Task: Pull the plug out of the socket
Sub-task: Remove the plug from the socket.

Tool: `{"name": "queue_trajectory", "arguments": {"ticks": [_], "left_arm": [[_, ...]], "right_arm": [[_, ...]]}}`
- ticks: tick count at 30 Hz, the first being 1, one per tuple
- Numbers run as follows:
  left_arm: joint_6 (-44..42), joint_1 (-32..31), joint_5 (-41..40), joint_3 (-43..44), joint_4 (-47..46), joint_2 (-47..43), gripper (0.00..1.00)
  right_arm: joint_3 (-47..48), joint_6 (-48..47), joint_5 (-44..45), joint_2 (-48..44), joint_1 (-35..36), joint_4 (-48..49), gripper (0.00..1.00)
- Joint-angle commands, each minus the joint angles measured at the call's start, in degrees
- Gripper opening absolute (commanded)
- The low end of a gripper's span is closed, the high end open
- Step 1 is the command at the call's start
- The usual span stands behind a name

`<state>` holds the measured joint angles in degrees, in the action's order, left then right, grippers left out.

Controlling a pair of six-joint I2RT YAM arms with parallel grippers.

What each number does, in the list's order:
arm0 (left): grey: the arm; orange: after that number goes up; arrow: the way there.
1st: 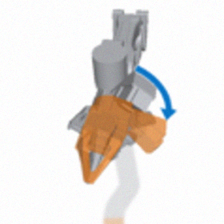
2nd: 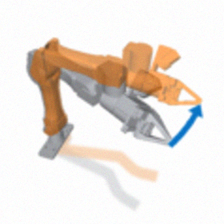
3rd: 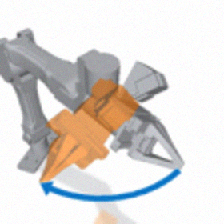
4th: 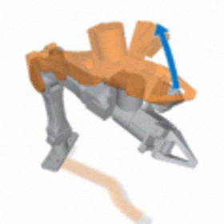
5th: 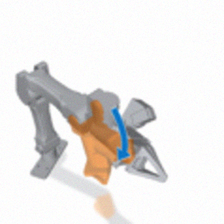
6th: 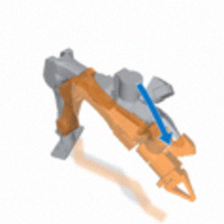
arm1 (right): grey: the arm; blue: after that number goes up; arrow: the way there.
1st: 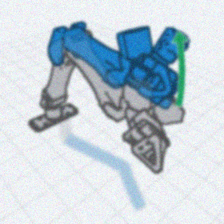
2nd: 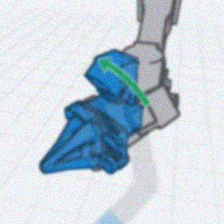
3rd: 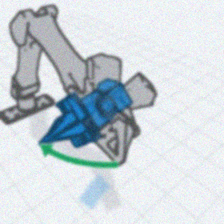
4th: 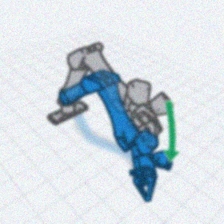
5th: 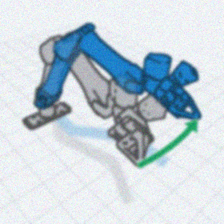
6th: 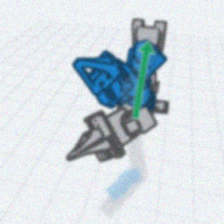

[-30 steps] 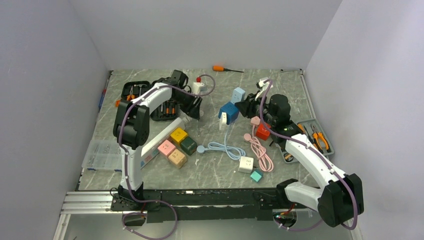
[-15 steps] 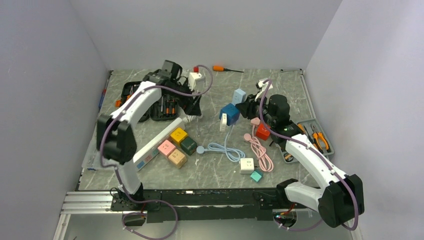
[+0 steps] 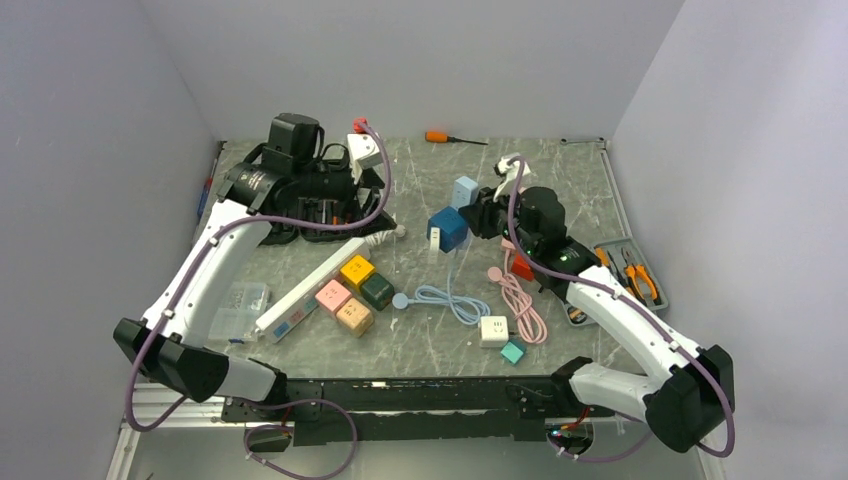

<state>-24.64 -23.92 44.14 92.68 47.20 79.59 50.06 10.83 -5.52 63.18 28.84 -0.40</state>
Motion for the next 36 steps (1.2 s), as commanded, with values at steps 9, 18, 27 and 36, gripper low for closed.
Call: {"name": "queue_trajectory", "arguments": {"ticks": [9,18,27,36], "left_arm": [[28.33,-5.55,-5.86,-11.60,-23.70,-1.90,0.99],[27.27,-11.10,-12.79,-8.34,-18.53,2.92,0.99],[21.48,-11.76,-17.07,-11.10,-18.04,3.09,0.99],[23.57,-12.63,-13.34,-13.10,-19.24,3.59,0.99]], "right_arm": [[7.92,-1.03,18.70,0.68,13.19,0.67,0.00],[10.29,-3.98,24.17,2.14,18.05,0.94,0.00],[13.73,-3.65,23.32,3.38,18.85,0.67,0.00],[14.56,-3.73,25.62,3.19,21.89,1.59,0.00]]}}
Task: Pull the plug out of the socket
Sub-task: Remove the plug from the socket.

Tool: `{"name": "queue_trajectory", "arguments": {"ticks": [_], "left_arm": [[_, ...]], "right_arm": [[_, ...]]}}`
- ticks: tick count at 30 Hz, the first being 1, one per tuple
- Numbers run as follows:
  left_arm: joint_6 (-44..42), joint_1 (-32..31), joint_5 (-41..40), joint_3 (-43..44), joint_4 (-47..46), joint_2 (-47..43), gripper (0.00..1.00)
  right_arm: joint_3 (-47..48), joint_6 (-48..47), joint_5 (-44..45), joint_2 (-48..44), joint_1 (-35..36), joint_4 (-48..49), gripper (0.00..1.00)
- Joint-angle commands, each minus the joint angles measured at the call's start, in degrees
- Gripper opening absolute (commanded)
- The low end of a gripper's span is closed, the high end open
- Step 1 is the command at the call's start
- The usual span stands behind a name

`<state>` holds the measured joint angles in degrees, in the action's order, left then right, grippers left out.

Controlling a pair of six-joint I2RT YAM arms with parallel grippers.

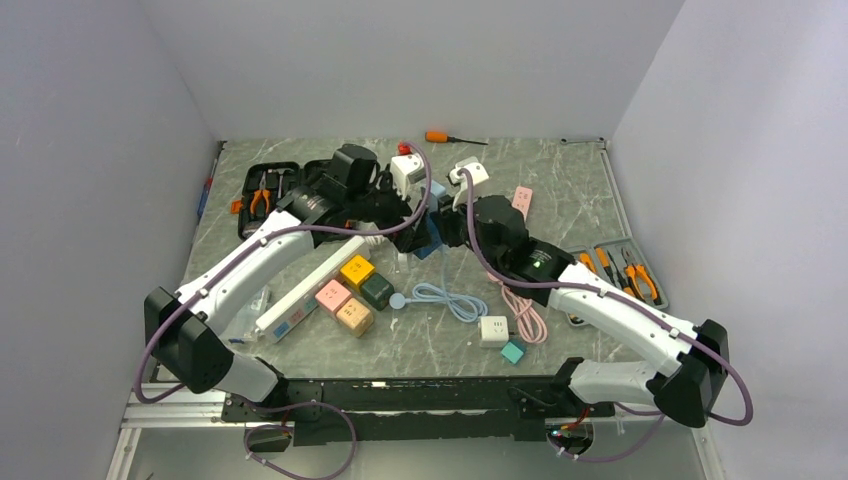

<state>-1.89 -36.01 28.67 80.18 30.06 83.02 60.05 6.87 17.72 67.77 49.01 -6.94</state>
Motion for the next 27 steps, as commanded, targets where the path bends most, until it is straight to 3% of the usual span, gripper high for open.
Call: {"name": "queue_trajectory", "arguments": {"ticks": [1,12,14,18,23,25,27], "left_arm": [[0.61,-0.59,2.49,-0.63,-1.96,0.28,0.99],[1.47,-0.81,4.75,-4.04,-3.05,-0.53,0.98],[1.45,-0.82,5.87,-4.56,-3.62,-0.59,0.89],[3.50,-0.79,7.68,-3.99,-4.80,-0.36,0.45],[3.12,-0.71,9.13,-1.52,-4.97,0.12,0.09],[3.12,-0.72,9.45,-1.04,-4.91,0.08,0.00],[3.07,-0.58,10.18,-0.68,-4.92,-0.03,0.00]], "right_arm": [[4.70,0.12,2.98,-1.24,2.21,8.35,0.00],[3.66,0.45,7.06,-2.94,3.81,11.73,0.00],[3.21,0.71,7.14,-3.29,3.95,12.37,0.00],[1.64,1.26,6.98,-3.88,4.03,13.59,0.00],[0.24,2.13,6.17,-3.91,4.01,14.31,0.00],[-0.31,2.16,5.71,-3.65,3.94,14.64,0.11],[-0.87,2.18,5.34,-3.49,3.99,15.27,0.25]]}}
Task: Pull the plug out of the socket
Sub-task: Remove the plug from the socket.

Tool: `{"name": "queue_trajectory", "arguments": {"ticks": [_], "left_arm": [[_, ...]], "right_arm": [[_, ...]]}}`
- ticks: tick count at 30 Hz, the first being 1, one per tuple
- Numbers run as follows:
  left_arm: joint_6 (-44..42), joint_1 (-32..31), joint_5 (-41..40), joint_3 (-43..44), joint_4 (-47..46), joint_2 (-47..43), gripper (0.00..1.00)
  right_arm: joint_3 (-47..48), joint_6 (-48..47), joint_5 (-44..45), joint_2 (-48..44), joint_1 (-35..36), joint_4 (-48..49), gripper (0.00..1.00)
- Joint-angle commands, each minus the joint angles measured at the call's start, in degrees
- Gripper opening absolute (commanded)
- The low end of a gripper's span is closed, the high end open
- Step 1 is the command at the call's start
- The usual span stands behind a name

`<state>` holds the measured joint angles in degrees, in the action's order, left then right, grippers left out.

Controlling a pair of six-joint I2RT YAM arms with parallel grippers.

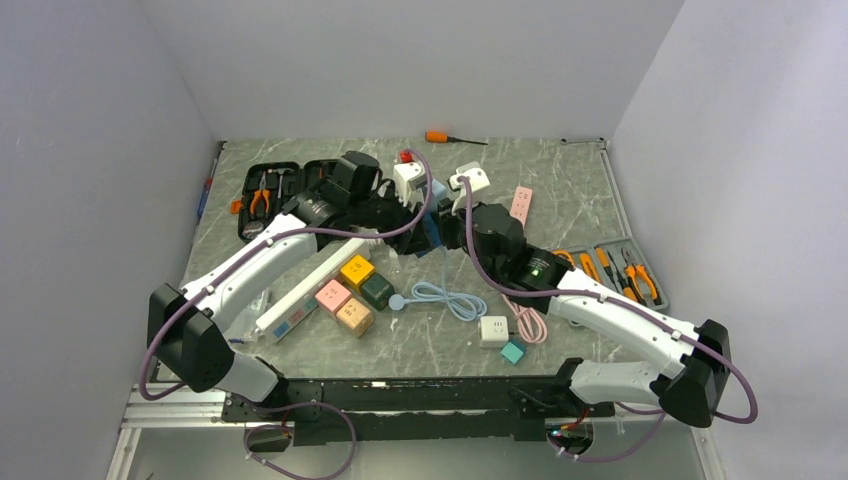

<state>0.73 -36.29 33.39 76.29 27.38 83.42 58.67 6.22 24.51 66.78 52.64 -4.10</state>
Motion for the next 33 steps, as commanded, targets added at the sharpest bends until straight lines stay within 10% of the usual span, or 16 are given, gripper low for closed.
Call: {"name": "queue_trajectory", "arguments": {"ticks": [1,10,33], "left_arm": [[0.49,-0.21,6.06,3.37,-2.26,-0.49,0.00],[-2.02,-0.15,9.61,3.69,-1.33,-1.30,0.00],[-1.69,1.68,9.30,4.83,-0.75,-2.77,0.00]], "right_arm": [[0.27,2.96,-1.68,-2.37,0.31,12.72,0.30],[-0.71,2.89,-2.81,-0.40,0.32,16.04,0.53],[-3.87,3.13,-0.34,1.14,-0.08,16.87,0.43]]}}
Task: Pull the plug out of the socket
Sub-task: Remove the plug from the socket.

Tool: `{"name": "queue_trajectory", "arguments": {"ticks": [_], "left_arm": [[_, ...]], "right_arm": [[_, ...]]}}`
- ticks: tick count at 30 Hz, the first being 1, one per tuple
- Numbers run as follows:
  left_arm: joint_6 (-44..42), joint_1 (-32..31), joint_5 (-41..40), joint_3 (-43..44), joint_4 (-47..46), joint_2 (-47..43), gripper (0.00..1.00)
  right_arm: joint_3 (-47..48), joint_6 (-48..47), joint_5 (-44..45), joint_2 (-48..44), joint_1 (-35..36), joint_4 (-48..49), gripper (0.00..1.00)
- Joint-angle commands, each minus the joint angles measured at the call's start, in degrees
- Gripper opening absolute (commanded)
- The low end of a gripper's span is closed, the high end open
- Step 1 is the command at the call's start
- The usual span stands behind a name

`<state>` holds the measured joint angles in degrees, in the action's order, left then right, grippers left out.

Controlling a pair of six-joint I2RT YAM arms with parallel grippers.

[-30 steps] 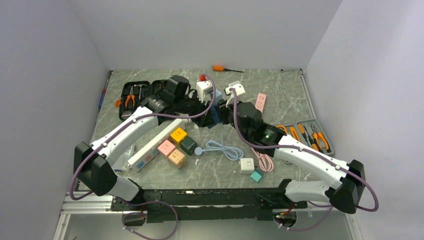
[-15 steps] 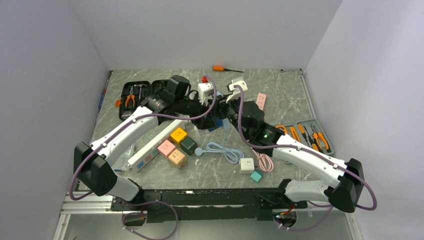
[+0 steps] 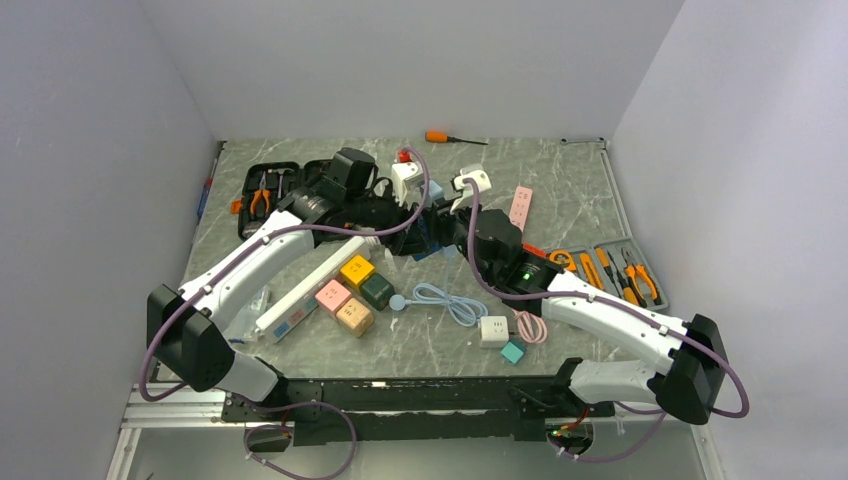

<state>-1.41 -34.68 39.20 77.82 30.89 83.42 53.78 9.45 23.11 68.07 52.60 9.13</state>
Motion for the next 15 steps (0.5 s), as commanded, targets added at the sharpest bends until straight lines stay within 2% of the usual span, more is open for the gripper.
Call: {"name": "queue_trajectory", "arguments": {"ticks": [1,10,13,15], "left_arm": [[0.57,0.05,3.72,2.66,-4.36,-2.88,0.00],[1.01,0.09,4.35,2.60,-4.64,-2.96,0.00],[1.05,0.09,4.48,2.79,-4.47,-2.97,0.00],[1.05,0.05,4.56,2.34,-4.64,-3.08,0.00]], "right_arm": [[1.25,-0.25,1.01,-0.16,-0.01,4.04,0.43],[2.89,-0.64,0.65,3.00,-0.05,5.64,0.49],[2.79,-0.95,1.49,3.35,-0.06,5.98,0.45],[2.48,-1.53,1.88,3.18,-0.04,6.44,0.35]]}}
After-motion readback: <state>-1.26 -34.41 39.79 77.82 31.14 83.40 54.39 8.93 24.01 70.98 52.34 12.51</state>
